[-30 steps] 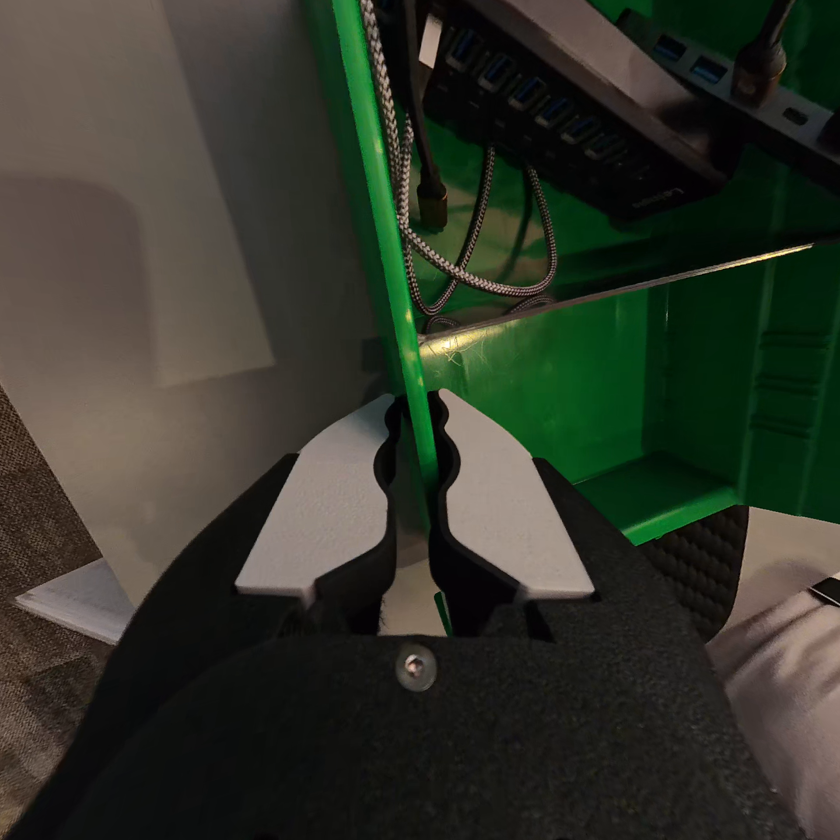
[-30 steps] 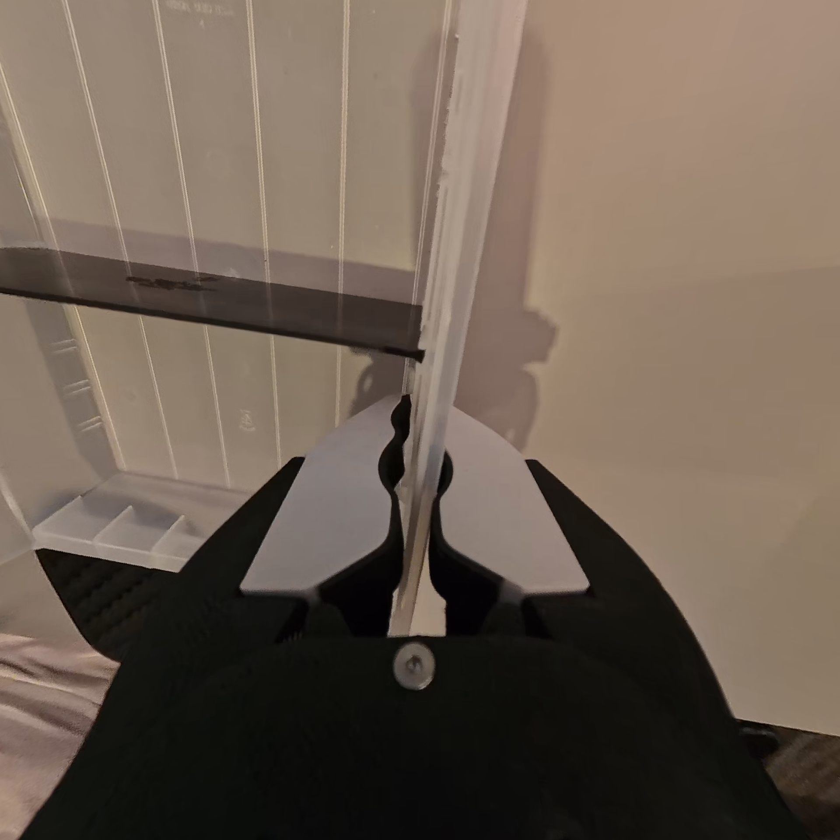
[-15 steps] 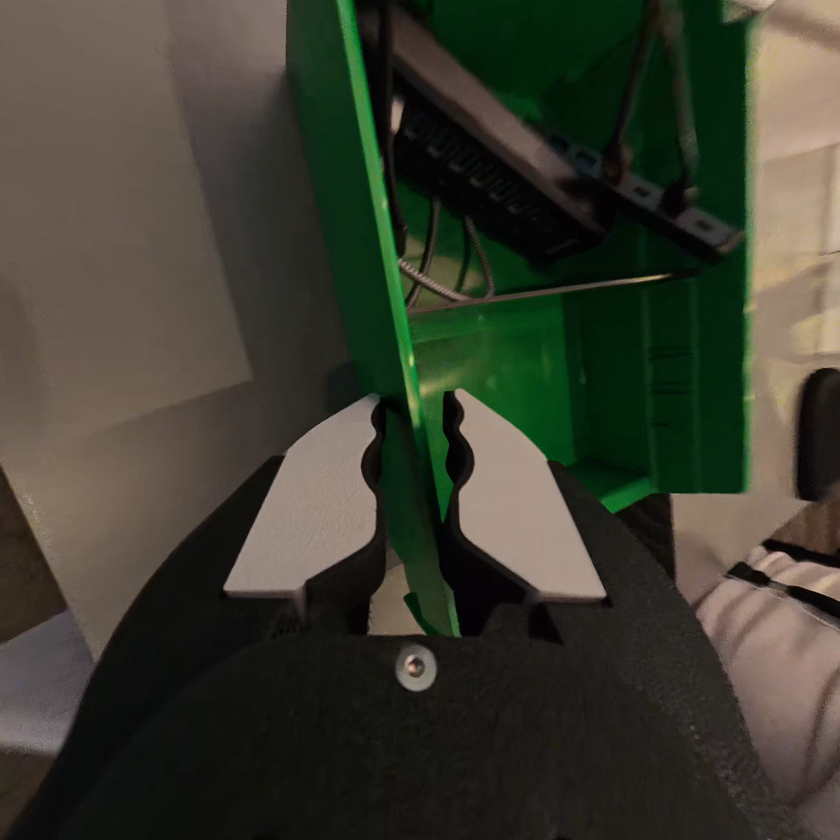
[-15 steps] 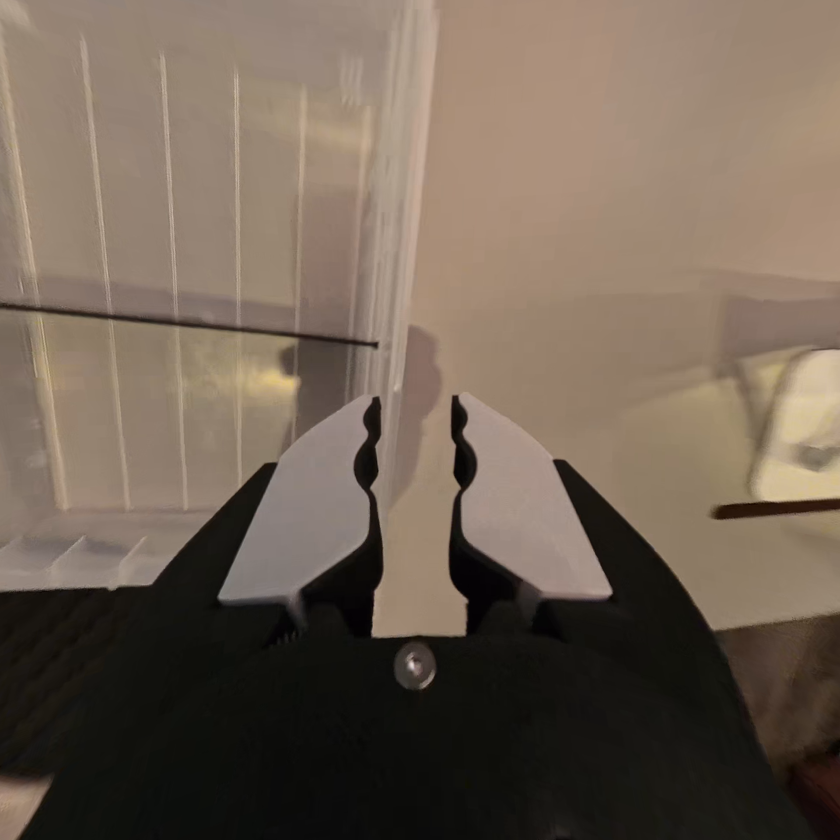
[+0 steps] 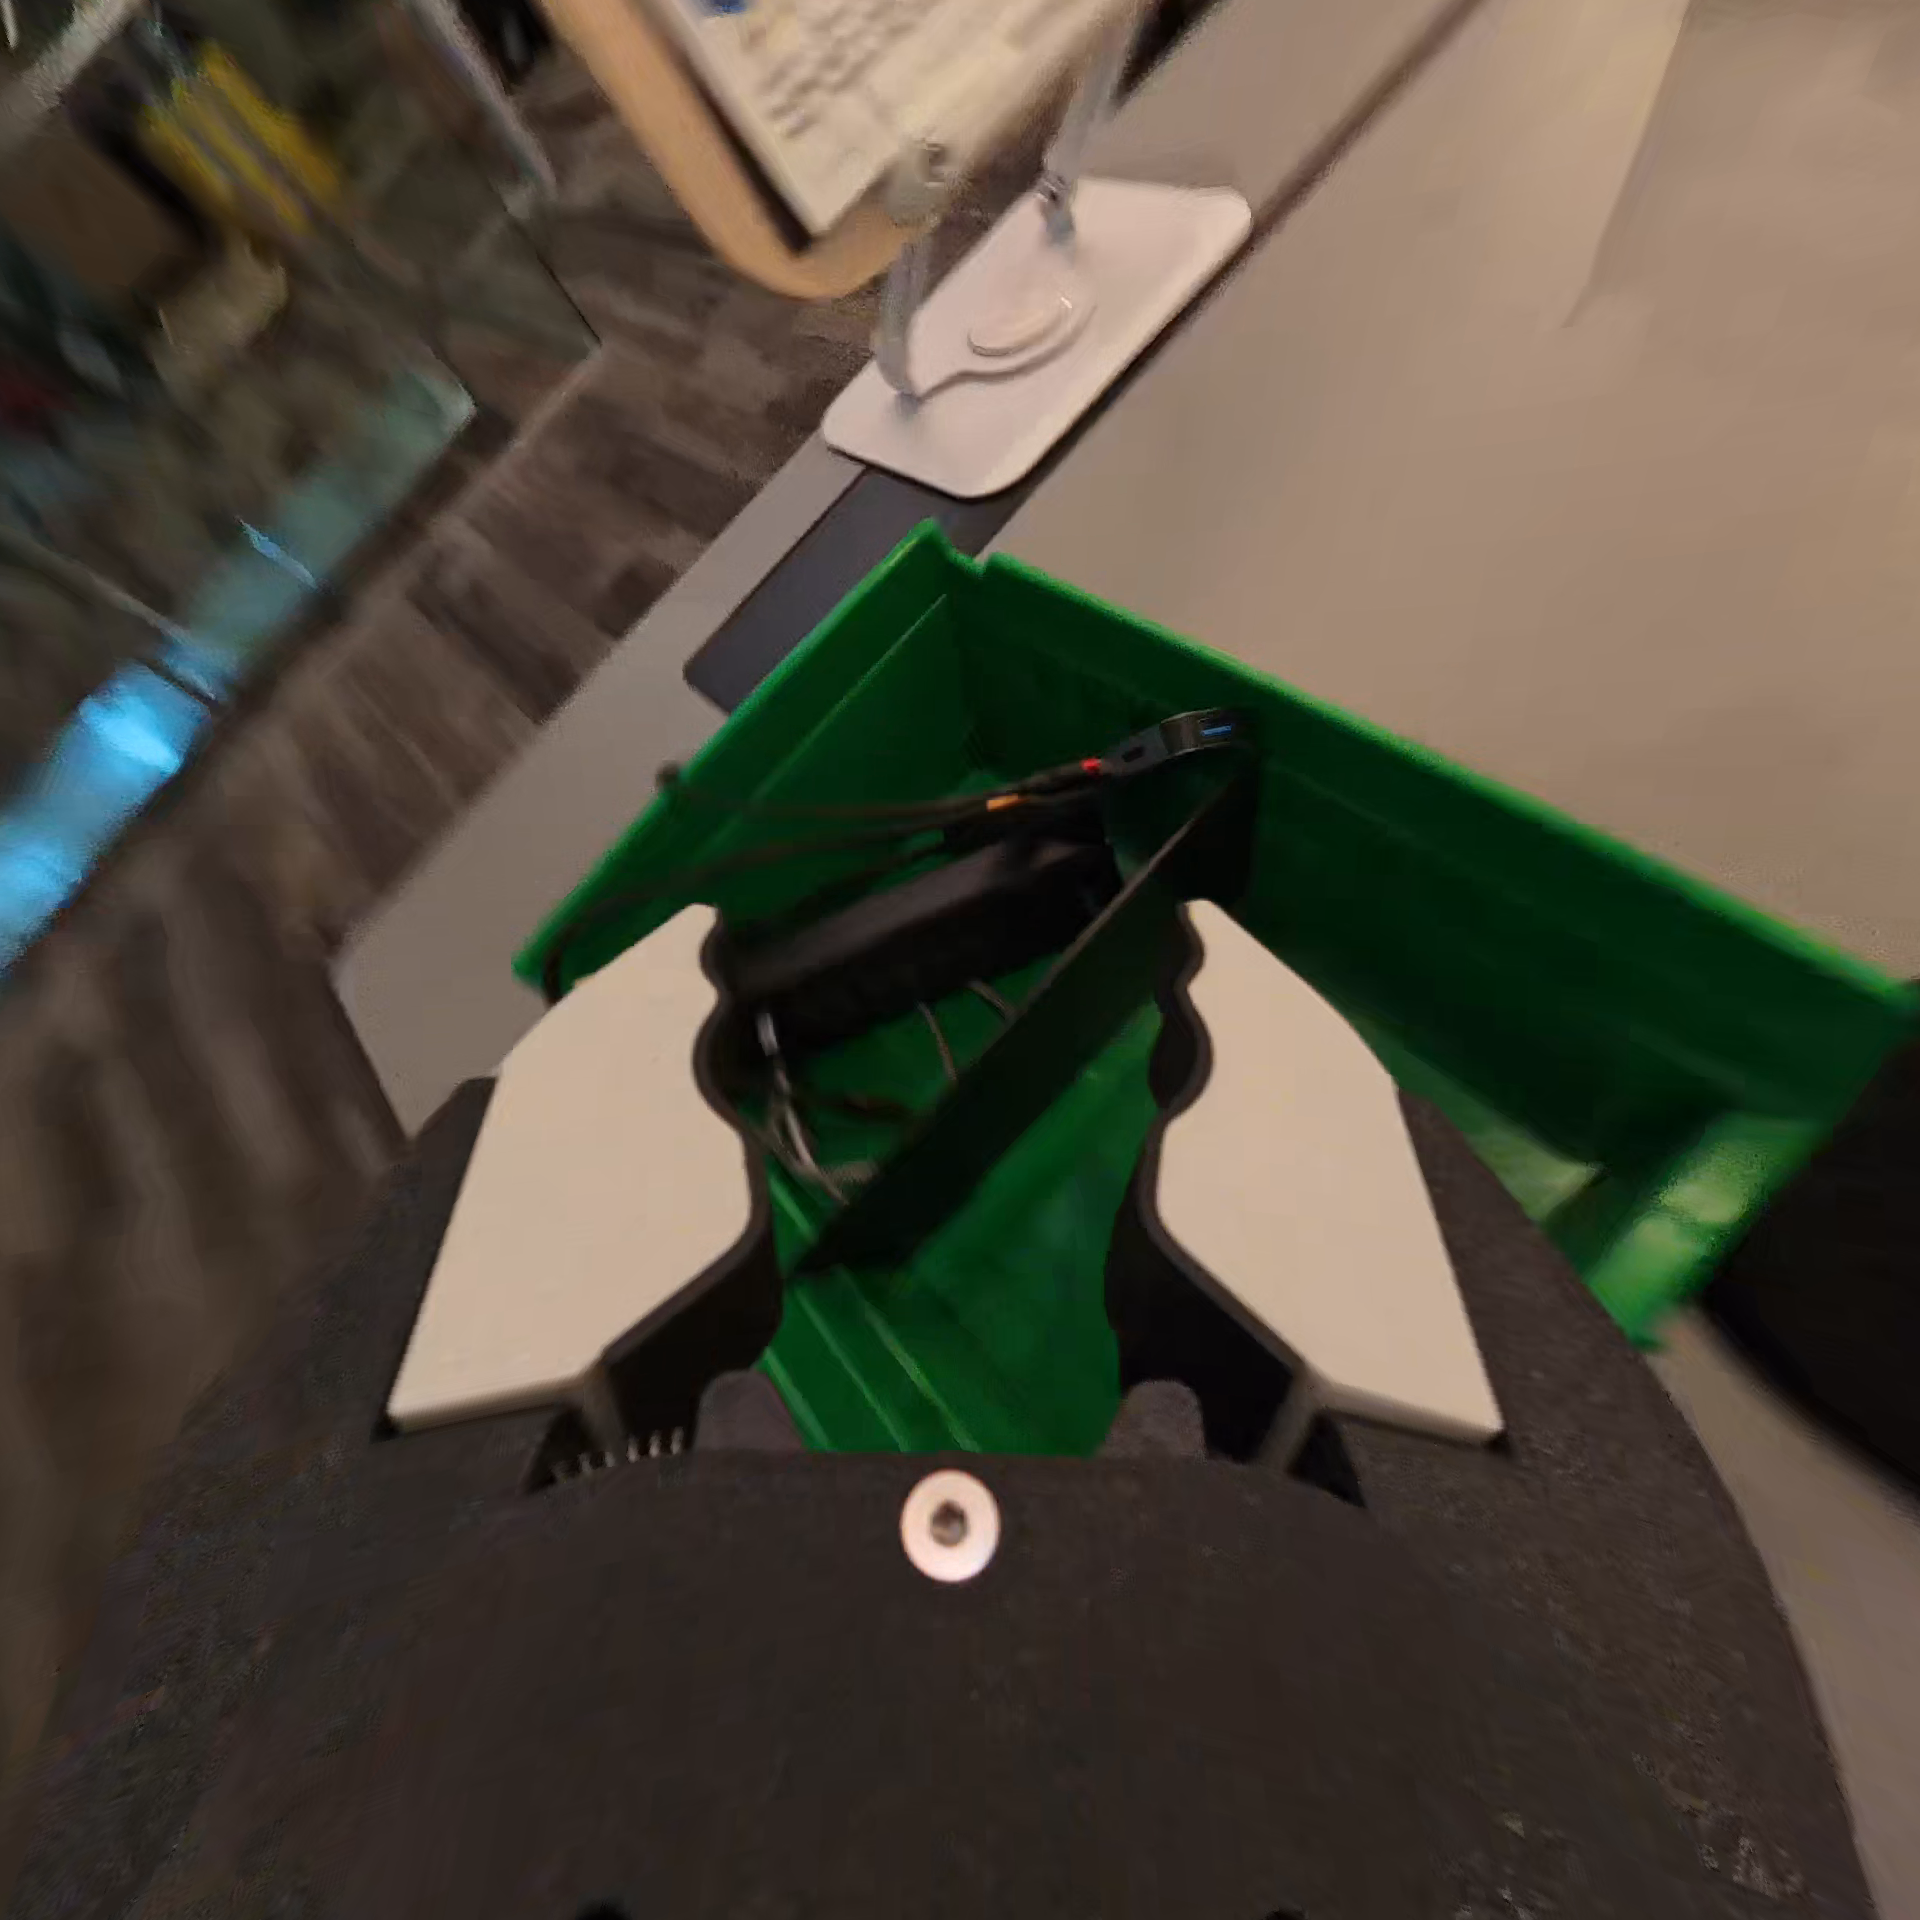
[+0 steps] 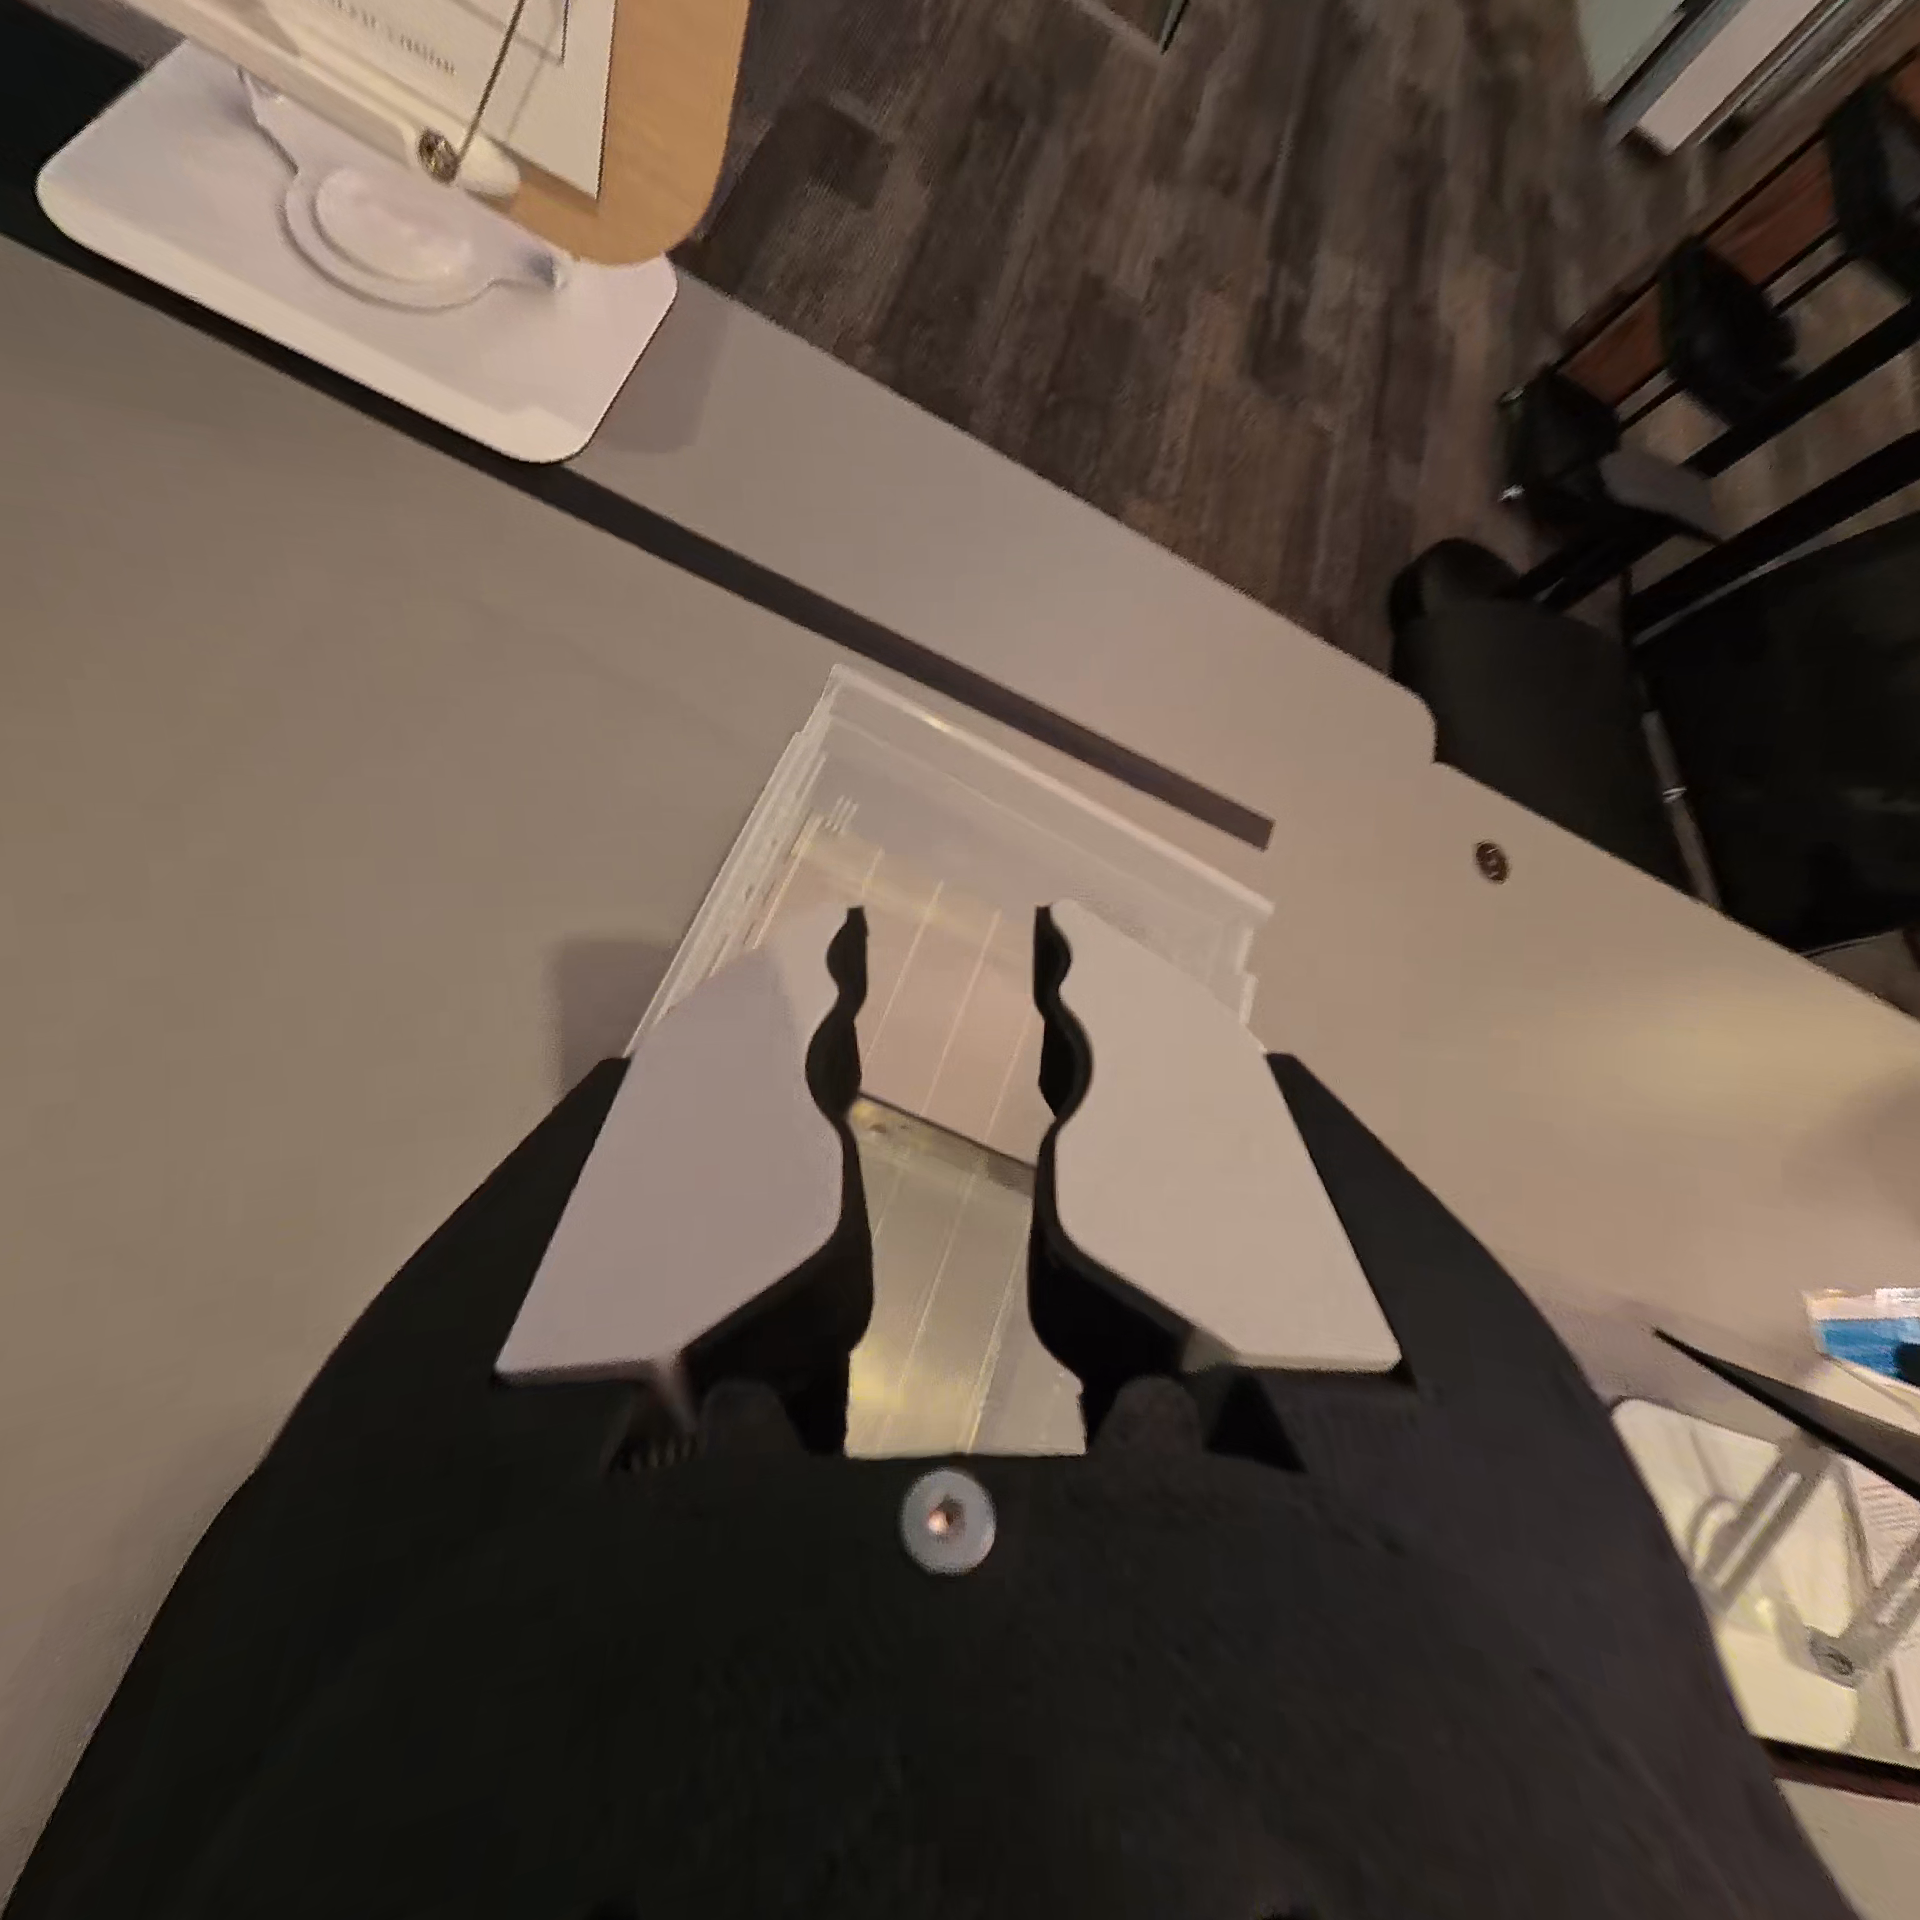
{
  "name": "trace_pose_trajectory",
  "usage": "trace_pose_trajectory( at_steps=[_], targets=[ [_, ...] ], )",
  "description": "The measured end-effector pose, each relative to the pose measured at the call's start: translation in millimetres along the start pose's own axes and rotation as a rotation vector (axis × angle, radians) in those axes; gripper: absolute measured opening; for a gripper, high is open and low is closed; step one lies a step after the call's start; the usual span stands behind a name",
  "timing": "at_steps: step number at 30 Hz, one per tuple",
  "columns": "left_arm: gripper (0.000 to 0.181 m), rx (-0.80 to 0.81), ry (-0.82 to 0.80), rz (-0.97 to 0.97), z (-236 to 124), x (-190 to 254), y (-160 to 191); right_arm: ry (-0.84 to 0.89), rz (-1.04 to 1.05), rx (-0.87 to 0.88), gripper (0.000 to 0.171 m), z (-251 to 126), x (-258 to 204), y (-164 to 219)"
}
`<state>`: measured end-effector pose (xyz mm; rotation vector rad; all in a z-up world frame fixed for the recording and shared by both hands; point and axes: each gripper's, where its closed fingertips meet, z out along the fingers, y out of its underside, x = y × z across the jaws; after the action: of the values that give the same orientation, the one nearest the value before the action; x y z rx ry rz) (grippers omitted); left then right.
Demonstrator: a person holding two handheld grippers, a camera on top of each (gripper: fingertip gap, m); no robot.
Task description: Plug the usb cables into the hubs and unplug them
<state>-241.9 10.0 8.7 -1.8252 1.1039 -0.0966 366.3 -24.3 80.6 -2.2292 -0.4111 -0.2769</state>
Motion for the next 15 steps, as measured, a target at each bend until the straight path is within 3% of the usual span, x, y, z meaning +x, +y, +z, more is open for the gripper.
trace_pose_trajectory(
  at_steps=[2, 4, 6, 15],
  targets=[
    [0.065, -0.091, 0.063, 0.214, 34.0, 17.8, -2.2, -0.041, 0.029, -0.031, 0.032, 2.9, 0.2, 11.9],
    [0.062, -0.198, 0.166, 0.322, 60.5, 33.5, 3.1, -0.068, 0.054, -0.059, 0.032, 1.1, 2.7, 24.5],
    [0.046, -0.231, 0.269, 0.404, 76.1, 48.0, 3.8, -0.062, 0.074, -0.07, 0.032, -3.8, 9.9, 36.7],
    [0.02, -0.258, 0.423, 0.564, 104.1, 64.2, 4.3, -0.094, 0.131, -0.081, 0.028, -16.1, 16.6, 78.7]
  ],
)
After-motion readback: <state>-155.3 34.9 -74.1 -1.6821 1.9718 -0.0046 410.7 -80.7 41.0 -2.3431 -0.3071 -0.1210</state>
